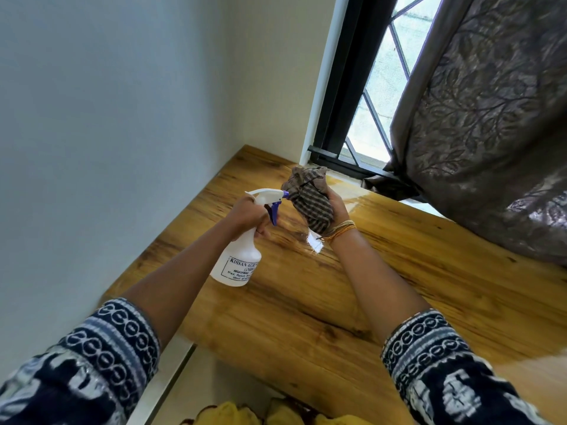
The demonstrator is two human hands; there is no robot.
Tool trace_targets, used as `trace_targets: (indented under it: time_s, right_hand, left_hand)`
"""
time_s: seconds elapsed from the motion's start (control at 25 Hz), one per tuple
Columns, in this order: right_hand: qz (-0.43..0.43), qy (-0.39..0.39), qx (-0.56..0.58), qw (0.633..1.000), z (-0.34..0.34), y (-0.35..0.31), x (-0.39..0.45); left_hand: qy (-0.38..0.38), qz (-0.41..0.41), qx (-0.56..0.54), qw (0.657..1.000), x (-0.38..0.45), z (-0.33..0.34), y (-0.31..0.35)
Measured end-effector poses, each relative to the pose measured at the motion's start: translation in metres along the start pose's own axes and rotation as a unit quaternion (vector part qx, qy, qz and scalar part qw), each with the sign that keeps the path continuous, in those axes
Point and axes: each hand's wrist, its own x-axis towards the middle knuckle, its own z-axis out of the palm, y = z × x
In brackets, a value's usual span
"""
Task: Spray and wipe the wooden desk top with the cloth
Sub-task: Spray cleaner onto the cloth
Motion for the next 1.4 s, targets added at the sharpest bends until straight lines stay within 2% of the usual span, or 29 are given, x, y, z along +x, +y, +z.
trace_targets:
  time_s: [0.2,0.64,0.92,1.16,1.28,1.4]
  right_hand:
    - [0.000,0.034,-0.045,0.998,-0.005,0.004,0.009]
    - [0.010,0.002,-0.013,1.000,0.006,0.006,0.000]
    - [0.014,0.008,-0.018,1.000,0.010,0.009,-0.005]
    - [0.008,0.005,-0.001,1.000,0.012,0.013,-0.006]
    - [0.009,-0.001,-0.004,1.000,0.013,0.013,-0.006]
    - [0.015,0.006,-0.009,1.000,0.013,0.013,-0.003]
  left_hand:
    - [0.006,0.000,0.020,1.000,0.000,0.000,0.000]
    - [0.047,-0.002,0.020,0.999,0.005,-0.003,-0.004]
    - [0.080,-0.002,0.076,0.994,0.009,-0.007,-0.005]
    - [0.064,0.005,-0.001,0.998,0.019,-0.023,-0.013]
    - [0.056,0.041,0.006,0.998,0.026,-0.034,-0.014]
    - [0.068,0.040,0.011,0.997,0.030,-0.045,-0.017]
